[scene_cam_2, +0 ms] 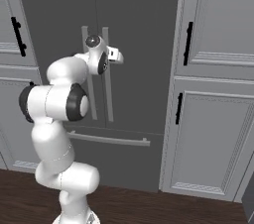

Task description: Grab a lemon wedge from the fridge and one ice cube from the ice bowl, and put them in the glass of lemonade.

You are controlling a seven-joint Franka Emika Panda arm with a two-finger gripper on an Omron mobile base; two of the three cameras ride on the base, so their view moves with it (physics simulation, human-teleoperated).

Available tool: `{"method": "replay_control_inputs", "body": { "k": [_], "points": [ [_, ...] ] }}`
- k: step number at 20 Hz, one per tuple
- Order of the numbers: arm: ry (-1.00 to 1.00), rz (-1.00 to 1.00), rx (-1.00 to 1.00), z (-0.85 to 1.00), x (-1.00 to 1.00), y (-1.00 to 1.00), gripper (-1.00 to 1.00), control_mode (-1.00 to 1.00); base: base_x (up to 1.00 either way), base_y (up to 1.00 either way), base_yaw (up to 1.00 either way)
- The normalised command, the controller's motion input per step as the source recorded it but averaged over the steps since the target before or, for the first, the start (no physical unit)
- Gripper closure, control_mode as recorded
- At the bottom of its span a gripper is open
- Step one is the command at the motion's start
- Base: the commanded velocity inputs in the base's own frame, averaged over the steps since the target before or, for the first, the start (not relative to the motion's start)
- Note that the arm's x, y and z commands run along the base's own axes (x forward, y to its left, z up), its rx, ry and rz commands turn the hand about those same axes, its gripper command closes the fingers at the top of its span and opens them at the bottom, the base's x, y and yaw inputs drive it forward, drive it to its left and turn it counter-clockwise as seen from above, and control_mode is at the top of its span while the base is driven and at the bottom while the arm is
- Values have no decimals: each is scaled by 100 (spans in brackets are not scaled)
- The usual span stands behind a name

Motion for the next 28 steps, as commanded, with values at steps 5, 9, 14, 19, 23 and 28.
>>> {"method": "replay_control_inputs", "body": {
  "k": [5, 9, 14, 19, 23, 28],
  "points": [
    [0, -7, 1, 2, -62, -54, 100, -100, 0, 0, 0],
    [0, -11, 5, 9, -91, -75, 100, -100, 0, 0, 0],
    [-1, -11, 11, 17, -97, -79, 100, -100, 0, 0, 0],
    [0, -13, 15, 14, -99, -80, 100, -100, 0, 0, 0],
    [0, -21, 12, 11, -81, -82, -100, -100, 0, 0, 0],
    [-6, -11, 5, 37, -69, -30, -100, -100, 0, 0, 0]
  ]
}}
